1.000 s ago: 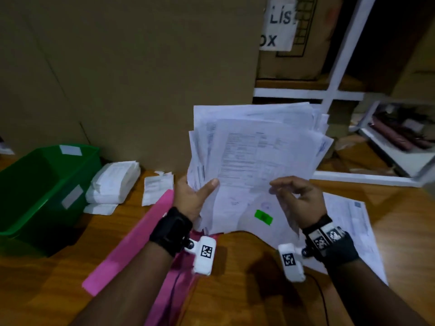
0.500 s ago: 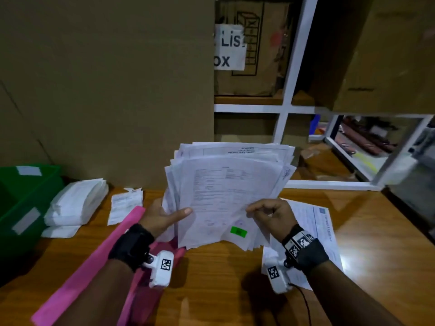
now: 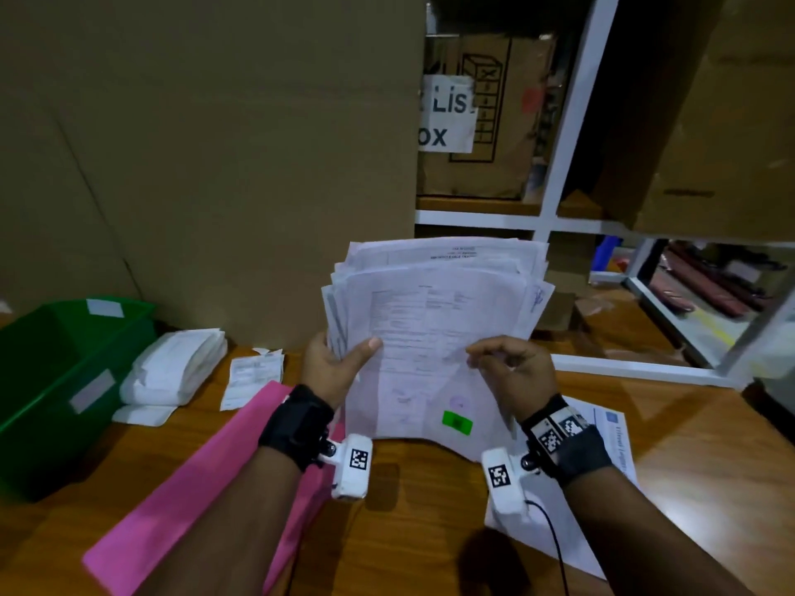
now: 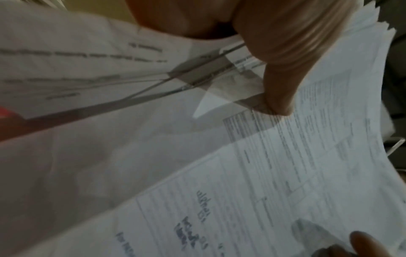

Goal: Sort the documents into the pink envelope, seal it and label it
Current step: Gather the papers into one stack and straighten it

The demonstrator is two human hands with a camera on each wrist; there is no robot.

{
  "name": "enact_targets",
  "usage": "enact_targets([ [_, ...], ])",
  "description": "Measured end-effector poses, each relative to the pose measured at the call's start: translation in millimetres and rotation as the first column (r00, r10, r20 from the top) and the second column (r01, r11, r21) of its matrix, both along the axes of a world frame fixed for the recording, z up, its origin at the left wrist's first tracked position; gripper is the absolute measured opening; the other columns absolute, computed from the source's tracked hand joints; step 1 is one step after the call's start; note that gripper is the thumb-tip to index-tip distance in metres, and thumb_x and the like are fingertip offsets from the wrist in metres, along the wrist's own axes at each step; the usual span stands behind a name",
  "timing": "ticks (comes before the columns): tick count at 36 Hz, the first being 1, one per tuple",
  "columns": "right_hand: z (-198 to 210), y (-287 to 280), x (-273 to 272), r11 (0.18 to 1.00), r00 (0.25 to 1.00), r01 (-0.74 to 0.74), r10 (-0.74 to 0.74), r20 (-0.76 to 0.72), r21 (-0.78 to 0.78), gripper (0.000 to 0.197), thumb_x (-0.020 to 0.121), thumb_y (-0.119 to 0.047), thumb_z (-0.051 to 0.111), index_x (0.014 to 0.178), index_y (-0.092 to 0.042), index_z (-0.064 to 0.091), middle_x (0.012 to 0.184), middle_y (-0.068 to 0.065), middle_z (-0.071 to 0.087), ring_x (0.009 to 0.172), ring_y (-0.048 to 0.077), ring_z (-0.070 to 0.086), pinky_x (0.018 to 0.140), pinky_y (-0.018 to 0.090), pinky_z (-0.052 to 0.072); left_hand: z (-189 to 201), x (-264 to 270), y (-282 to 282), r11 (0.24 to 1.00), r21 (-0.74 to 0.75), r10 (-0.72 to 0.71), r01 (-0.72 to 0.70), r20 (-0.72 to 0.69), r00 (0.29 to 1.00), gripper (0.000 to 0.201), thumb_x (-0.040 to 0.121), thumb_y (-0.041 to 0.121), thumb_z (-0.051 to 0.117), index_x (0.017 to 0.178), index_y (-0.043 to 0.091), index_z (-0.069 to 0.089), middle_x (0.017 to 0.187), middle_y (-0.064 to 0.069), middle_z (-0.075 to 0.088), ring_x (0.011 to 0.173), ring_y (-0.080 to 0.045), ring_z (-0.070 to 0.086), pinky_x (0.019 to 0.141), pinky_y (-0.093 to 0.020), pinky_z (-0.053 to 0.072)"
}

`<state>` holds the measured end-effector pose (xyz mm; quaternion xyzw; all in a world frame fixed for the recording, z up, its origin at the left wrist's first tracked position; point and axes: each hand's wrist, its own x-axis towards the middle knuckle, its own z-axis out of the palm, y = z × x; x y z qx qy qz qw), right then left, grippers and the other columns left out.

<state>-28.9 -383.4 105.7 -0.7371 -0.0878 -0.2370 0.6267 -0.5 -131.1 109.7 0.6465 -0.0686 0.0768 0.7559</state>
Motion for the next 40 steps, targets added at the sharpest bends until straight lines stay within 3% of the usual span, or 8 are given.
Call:
enact_targets([
  [4,6,-14,4,1.0,1.0,-0.019,0.018,0.02,0.023,0.034,0.08,0.016,0.066,0.074,-0.016,0.077,0.072,0.0,0.075,0.07,0.016,0.069,0.07,0.025,0.057,6,4,4,0.994,0.082,-0.075,0.072,0.025,0.997,0.024,0.086,0.001,0.073,0.107,0.011,0.069,0.09,0.013,0.078,0.088,-0.005,0.074,0.069,-0.017,0.057],
  [11,-15,-24,-2,0.999,0.998,-0.038,0.037,-0.046,-0.024,0.038,0.081,0.021,0.06,0.073,-0.013,0.076,0.07,0.002,0.075,0.068,0.015,0.069,0.072,0.025,0.057,-20,7,18,0.937,0.233,-0.237,0.259,-0.117,0.964,0.045,0.08,0.011,0.081,0.119,0.023,0.063,0.102,0.011,0.077,0.099,-0.006,0.072,0.073,-0.019,0.058],
  [20,-25,-21,2,0.997,0.992,-0.033,0.041,-0.118,0.075,0.037,0.084,0.02,0.057,0.07,-0.009,0.075,0.066,0.01,0.072,0.062,0.016,0.065,0.065,0.022,0.054,-25,16,25,0.939,0.264,-0.185,0.221,-0.154,0.971,0.045,0.076,0.045,0.078,0.115,0.026,0.066,0.107,0.012,0.077,0.102,-0.009,0.072,0.096,-0.038,0.057],
  [23,-29,-24,4,0.998,0.993,-0.017,0.024,-0.113,0.065,0.04,0.084,0.019,0.059,0.068,-0.014,0.075,0.066,0.014,0.072,0.063,0.02,0.066,0.066,0.025,0.054,-24,15,26,0.95,0.215,-0.198,0.227,-0.151,0.969,0.067,0.07,0.076,0.068,0.109,0.022,0.07,0.103,0.01,0.078,0.098,-0.008,0.073,0.083,-0.022,0.058],
  [28,-36,-24,13,0.992,0.987,0.061,-0.043,-0.155,0.11,0.045,0.084,0.018,0.058,0.067,-0.019,0.076,0.073,0.011,0.073,0.073,0.022,0.067,0.074,0.034,0.056,-19,12,18,0.963,0.141,-0.206,0.231,-0.17,0.964,0.036,0.108,0.027,0.037,0.108,0.01,0.069,0.09,0.006,0.079,0.084,-0.007,0.075,0.067,-0.015,0.055],
  [33,-34,-29,23,0.992,0.979,0.107,-0.093,-0.183,0.068,0.029,0.088,0.005,0.065,0.081,-0.021,0.077,0.091,0.001,0.077,0.096,0.023,0.069,0.09,0.038,0.054,-11,13,12,0.971,0.094,-0.205,0.222,-0.156,0.966,0.031,0.108,0.021,0.038,0.119,0.012,0.066,0.108,0.005,0.077,0.101,-0.01,0.072,0.084,-0.023,0.059],
  [36,-31,-32,24,0.988,0.965,0.085,-0.049,-0.256,0.129,0.023,0.089,0.003,0.065,0.088,-0.016,0.077,0.099,0.0,0.077,0.101,0.019,0.069,0.092,0.035,0.053,-5,11,10,0.972,0.05,-0.221,0.232,-0.155,0.963,0.031,0.108,0.018,0.04,0.119,0.009,0.067,0.11,0.001,0.076,0.104,-0.013,0.072,0.081,-0.02,0.056],
  [40,-43,-32,18,0.986,0.932,0.111,-0.058,-0.358,0.127,0.022,0.088,0.004,0.067,0.089,-0.015,0.077,0.1,0.0,0.076,0.096,0.016,0.07,0.084,0.029,0.054,-23,8,19,0.977,-0.02,-0.21,0.212,-0.264,0.941,0.033,0.102,0.028,0.055,0.124,0.007,0.068,0.124,-0.012,0.071,0.114,-0.028,0.068,0.1,-0.042,0.053],
])
